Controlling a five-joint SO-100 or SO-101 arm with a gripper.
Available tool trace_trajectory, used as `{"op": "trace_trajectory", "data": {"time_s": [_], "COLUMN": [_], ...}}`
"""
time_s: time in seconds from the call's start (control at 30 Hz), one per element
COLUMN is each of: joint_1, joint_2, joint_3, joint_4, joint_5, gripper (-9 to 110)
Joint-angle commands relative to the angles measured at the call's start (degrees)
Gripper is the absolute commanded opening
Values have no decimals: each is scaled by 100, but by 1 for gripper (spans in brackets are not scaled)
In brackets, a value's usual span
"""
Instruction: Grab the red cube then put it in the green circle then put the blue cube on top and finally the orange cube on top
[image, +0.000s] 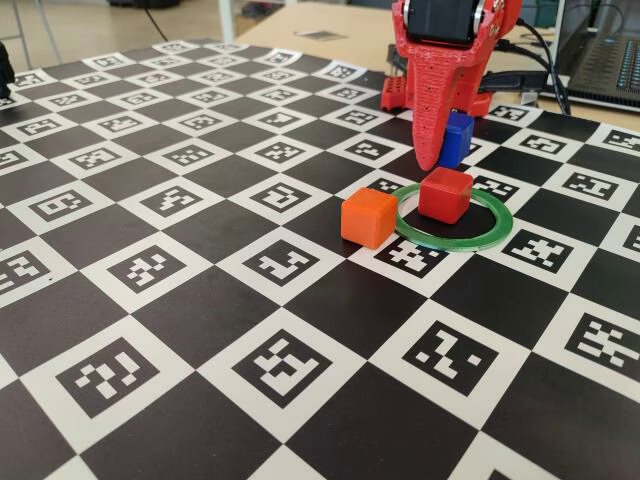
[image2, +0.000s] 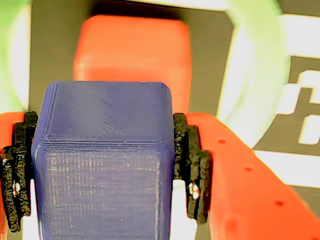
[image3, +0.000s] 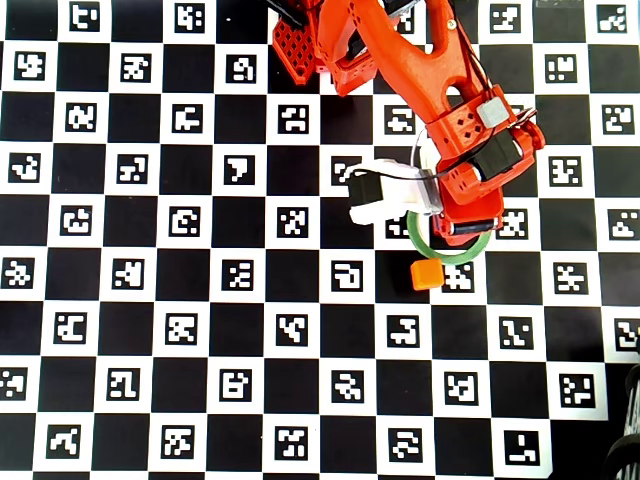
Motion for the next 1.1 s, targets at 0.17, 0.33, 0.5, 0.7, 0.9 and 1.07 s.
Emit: {"op": "trace_trajectory", "data": {"time_s": [0.17,0.33,0.5,0.7,0.9,1.07], "joint_1": [9,18,-26,-105,-202,-237], "joint_2": [70,70,53,53,53,53], "joint_3": [62,79,79,79,97,114], "joint_4": [-123,-149,-167,-185,-211,-229], "joint_5": [158,202,272,352,413,422], "gripper": [9,9,9,9,9,9]}}
